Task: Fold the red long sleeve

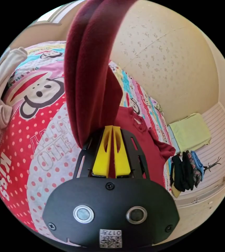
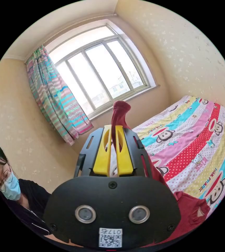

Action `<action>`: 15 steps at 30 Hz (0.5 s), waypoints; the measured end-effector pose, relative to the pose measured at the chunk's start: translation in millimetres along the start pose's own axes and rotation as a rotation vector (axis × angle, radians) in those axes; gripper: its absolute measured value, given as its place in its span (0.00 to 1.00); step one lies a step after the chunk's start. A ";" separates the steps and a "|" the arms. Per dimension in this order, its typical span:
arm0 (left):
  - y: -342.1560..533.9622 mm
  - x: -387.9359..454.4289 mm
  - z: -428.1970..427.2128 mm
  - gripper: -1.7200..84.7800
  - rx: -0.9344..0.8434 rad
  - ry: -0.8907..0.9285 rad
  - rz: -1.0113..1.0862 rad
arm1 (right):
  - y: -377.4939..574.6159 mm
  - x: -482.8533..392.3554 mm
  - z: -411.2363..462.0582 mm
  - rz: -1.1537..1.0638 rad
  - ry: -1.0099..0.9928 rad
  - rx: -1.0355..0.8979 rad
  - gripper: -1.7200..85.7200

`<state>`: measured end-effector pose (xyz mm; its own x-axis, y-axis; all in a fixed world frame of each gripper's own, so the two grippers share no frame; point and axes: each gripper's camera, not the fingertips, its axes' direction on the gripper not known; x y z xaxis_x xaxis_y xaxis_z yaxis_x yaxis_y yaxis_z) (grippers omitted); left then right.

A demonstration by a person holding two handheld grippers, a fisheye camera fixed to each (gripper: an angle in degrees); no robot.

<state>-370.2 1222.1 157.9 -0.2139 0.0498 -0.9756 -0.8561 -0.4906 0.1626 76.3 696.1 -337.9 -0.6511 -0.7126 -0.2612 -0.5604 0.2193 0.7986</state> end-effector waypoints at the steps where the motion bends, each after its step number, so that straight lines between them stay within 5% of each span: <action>1: 3.0 -8.5 1.1 0.01 0.005 0.013 -0.017 | 12.8 -2.3 -12.9 -0.043 0.078 0.000 0.05; 5: 26.4 -47.7 -5.5 0.01 0.111 0.123 -0.096 | 83.2 27.1 -82.9 -0.004 0.275 0.141 0.05; 10: 33.1 -46.9 -12.3 0.01 0.148 0.187 -0.034 | 263.1 91.5 -204.2 0.401 0.637 0.434 0.05; 15: 41.5 -20.4 -15.1 0.01 0.146 0.222 0.176 | 399.3 146.5 -205.6 0.831 0.830 0.210 0.05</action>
<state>-394.4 1187.6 182.3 -0.2703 -0.2241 -0.9363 -0.8771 -0.3438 0.3355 -137.6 542.2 54.2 -0.3679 -0.4974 0.7856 -0.2471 0.8668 0.4331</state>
